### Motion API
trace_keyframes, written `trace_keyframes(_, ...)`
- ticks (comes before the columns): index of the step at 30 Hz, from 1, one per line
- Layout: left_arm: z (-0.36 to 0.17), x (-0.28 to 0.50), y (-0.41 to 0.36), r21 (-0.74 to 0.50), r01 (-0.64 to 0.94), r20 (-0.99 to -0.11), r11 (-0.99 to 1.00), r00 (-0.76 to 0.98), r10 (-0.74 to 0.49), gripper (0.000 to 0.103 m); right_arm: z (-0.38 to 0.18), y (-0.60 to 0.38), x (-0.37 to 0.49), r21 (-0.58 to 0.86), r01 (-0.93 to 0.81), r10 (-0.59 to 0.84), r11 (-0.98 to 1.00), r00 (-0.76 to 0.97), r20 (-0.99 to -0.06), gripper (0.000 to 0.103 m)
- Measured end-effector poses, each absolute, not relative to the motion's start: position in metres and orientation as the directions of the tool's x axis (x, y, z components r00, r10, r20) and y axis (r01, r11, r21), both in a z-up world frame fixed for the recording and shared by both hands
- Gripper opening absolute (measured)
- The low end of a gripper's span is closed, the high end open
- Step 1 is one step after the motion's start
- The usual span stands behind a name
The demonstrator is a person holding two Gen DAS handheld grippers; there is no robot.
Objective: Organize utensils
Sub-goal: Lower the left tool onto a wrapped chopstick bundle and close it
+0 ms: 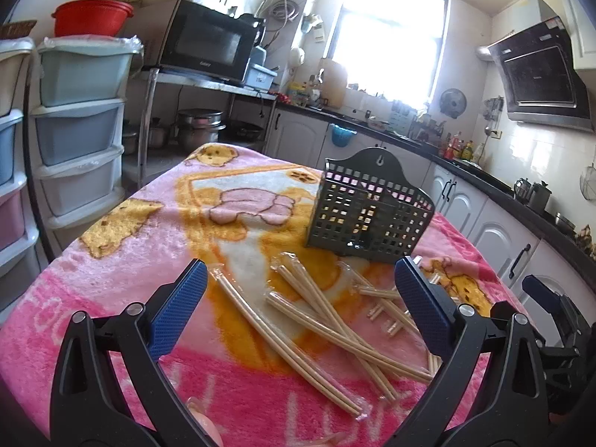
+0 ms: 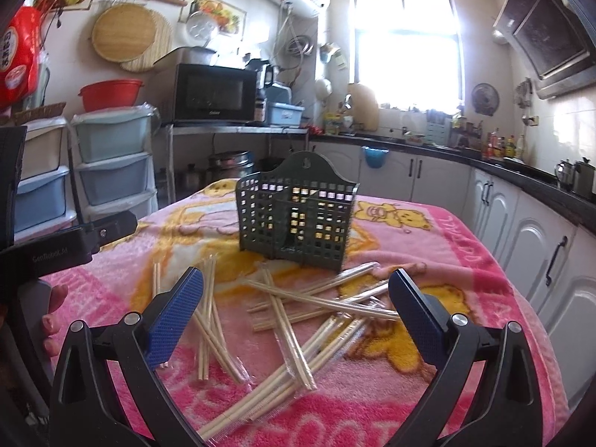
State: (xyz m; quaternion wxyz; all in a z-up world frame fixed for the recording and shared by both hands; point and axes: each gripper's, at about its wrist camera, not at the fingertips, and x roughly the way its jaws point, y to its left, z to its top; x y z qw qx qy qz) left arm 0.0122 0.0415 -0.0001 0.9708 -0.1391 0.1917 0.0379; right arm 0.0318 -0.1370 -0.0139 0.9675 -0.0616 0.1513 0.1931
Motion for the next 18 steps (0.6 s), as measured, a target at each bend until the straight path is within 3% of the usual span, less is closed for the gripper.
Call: trace_keyframes(18, -0.011, 0.056, 0.084, -0.291, -0.219, -0.522, 0.931, 0.852, 0.037, 0.093, -0.024, -0.081, 0.079, -0.226, -0.523, 0.374, 0.822, 0.794, -0.479, 0.097)
